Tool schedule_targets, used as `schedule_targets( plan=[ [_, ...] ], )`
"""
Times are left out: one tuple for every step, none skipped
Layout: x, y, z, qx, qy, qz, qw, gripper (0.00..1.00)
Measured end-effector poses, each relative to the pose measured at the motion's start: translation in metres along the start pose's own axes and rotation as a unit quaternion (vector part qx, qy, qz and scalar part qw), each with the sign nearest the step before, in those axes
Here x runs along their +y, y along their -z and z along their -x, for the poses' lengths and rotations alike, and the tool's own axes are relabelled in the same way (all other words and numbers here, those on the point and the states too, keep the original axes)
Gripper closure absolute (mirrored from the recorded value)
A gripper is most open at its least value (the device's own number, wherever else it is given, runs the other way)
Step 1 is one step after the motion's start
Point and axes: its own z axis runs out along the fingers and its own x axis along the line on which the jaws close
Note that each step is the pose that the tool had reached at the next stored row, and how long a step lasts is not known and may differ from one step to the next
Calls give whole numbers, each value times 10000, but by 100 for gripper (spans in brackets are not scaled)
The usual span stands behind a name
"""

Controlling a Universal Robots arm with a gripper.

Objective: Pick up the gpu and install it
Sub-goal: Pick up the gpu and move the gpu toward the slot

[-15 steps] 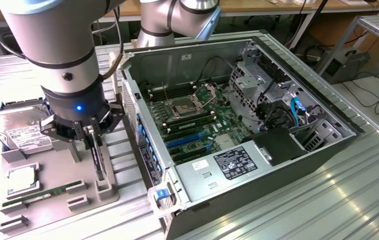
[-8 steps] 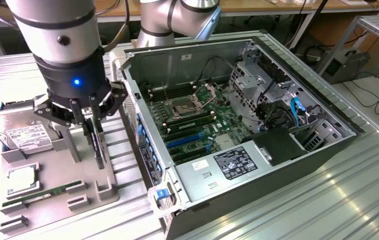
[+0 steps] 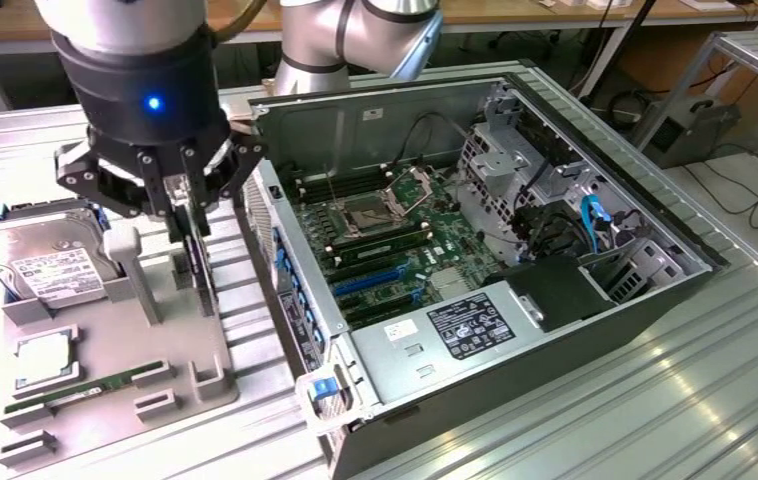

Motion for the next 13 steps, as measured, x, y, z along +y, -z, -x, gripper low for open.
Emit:
schedule_targets(
  plan=[
    [-9,55,22,1,0,3,10000,74],
    [-19,124,55,2,-1,8,10000,74],
    [-30,187,89,3,-1,14,10000,74],
    [-37,240,122,4,-1,19,10000,74],
    [-43,282,151,6,0,23,10000,74],
    [-51,334,188,8,-1,27,10000,74],
    [-57,380,222,10,-1,32,10000,74],
    [-65,430,263,13,-2,37,10000,74],
    [-71,478,305,17,-2,40,10000,74],
    [-76,521,346,23,-2,43,10000,74],
    [-83,567,396,30,-3,45,10000,74],
    [-88,607,449,38,-4,48,10000,74],
    [-94,648,530,53,-5,51,10000,74]
  ],
)
